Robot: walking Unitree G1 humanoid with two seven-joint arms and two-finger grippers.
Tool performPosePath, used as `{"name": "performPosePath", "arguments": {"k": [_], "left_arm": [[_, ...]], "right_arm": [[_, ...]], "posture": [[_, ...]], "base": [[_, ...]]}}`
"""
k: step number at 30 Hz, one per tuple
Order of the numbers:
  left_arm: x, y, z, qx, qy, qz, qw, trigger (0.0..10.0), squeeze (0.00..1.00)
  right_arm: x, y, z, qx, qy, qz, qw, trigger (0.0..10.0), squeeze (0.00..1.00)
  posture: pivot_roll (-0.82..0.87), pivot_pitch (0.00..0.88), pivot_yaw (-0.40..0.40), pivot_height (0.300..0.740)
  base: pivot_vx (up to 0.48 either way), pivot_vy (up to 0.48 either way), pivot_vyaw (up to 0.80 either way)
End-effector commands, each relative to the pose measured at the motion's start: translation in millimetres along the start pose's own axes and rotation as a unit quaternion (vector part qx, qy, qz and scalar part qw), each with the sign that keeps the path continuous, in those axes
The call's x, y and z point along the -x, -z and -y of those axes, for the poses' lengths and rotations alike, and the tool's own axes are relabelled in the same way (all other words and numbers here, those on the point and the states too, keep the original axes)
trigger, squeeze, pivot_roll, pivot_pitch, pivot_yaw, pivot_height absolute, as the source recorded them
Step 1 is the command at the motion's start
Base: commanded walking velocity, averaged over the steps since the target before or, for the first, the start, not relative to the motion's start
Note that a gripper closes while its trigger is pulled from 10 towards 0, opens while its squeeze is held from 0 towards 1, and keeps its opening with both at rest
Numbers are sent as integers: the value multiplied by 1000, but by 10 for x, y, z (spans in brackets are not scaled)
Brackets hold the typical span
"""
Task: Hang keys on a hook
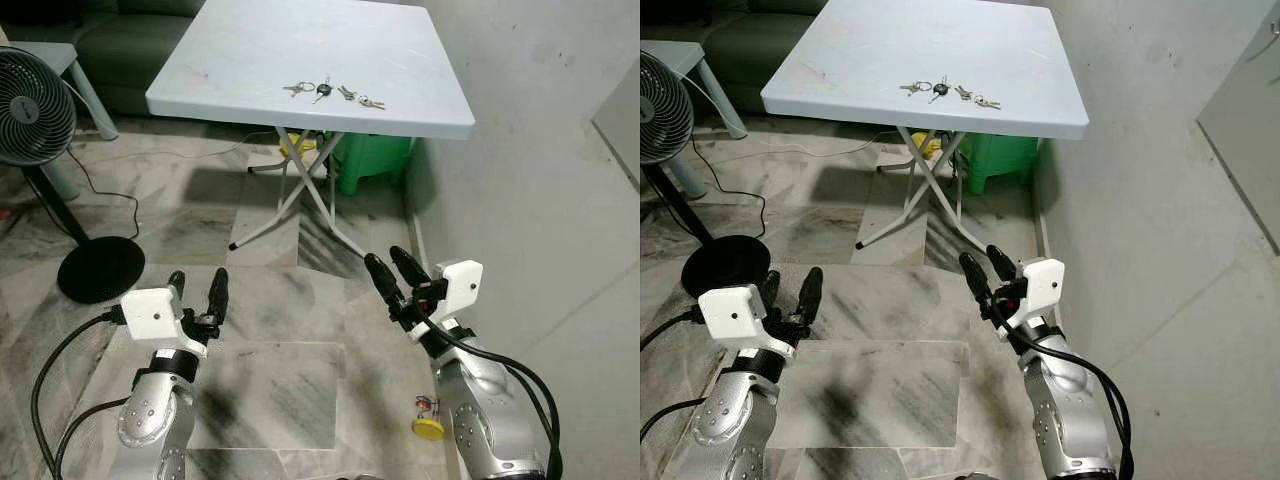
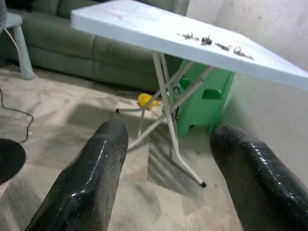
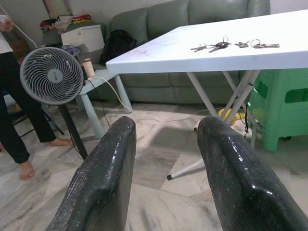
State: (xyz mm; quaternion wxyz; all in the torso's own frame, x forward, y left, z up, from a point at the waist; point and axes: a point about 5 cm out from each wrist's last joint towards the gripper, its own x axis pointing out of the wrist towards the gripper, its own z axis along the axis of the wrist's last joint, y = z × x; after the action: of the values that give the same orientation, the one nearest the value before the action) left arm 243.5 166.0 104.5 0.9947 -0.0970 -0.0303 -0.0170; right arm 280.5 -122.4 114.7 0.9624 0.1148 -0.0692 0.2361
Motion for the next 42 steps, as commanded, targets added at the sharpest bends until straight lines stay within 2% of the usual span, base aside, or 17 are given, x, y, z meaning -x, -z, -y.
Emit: {"name": "performPosePath", "arguments": {"k": [1,4,22,38,39,42], "left_arm": [[8,-12,-5,2,1,-3,1000,10000,0],[-24,-59,-14,-3,8,7,1000,10000,0],[-144,-92,-5,-19,20,12,1000,10000,0],[-169,-94,0,-24,27,13,999,10000,0],[-168,-91,-1,-25,28,12,999,10000,0],[-166,-86,-3,-26,28,11,999,10000,0]], "right_arm": [[7,-19,-5,0,0,1,1000,10000,0],[-47,-45,26,5,7,6,1000,10000,0],[-112,-56,127,21,22,6,1000,10000,0],[-126,-34,126,24,18,6,1000,10000,0],[-120,-24,122,18,15,5,1000,10000,1000],[-110,-10,115,10,9,2,1000,10000,1000]], "posture": [[-79,141,-53,740],[-79,141,-53,740],[-74,99,-55,740],[-72,87,-53,740],[-72,87,-55,740],[-72,87,-55,740]], "base": [[0,0,0],[263,0,0],[387,0,0],[385,0,0],[382,0,0],[382,0,0]]}}
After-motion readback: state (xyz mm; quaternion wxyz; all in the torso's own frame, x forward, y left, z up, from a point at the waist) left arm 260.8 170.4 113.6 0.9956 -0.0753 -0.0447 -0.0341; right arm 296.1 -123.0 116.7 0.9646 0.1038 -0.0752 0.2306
